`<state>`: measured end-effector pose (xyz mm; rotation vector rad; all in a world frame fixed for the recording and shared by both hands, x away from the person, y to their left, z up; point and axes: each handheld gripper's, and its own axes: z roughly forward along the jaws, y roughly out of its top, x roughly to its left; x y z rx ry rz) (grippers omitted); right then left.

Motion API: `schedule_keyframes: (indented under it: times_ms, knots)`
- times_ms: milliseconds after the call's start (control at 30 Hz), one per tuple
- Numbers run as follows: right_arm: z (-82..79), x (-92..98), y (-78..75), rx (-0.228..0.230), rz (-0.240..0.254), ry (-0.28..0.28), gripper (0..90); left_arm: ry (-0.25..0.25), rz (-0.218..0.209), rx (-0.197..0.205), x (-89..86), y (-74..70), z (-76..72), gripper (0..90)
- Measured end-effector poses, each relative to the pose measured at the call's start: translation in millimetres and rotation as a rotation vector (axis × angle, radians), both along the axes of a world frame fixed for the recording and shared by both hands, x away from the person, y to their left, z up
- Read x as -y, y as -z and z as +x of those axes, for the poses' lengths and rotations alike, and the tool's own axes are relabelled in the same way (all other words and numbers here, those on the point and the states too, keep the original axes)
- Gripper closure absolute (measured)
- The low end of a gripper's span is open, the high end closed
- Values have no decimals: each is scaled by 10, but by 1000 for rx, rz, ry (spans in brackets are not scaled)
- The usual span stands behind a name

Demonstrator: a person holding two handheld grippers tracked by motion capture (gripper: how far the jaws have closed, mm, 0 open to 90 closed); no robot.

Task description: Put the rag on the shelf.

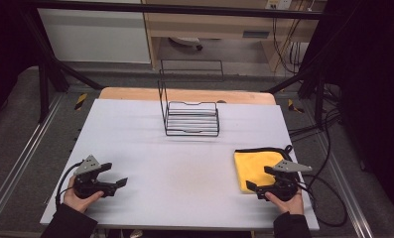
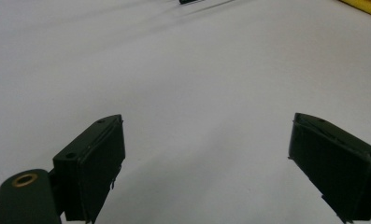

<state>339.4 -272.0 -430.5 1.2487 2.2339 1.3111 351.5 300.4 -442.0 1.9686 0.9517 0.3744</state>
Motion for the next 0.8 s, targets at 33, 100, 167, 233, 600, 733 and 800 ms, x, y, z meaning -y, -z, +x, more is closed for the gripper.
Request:
schedule_keyframes:
  times_ms: [33,100,167,233,600,733,800]
  knots:
    - [-4,-16,-9,0,-2,-3,31,2,1,1,-6,-3,1,108]
    - [-13,-38,-19,5,-7,-6,39,2,1,2,-7,-3,0,108]
    - [-23,-70,-30,9,-18,-9,44,1,2,1,-7,-2,-1,107]
    - [-28,-82,-32,6,-18,-8,46,0,2,1,-7,-3,-1,107]
    - [-40,-247,-43,-20,-76,-33,105,-6,8,2,7,1,2,107]
    - [-61,-306,-57,-12,-98,-63,238,-14,0,1,-7,3,10,107]
    - [-68,-337,-60,-8,-105,-77,292,-16,0,0,-11,3,16,108]
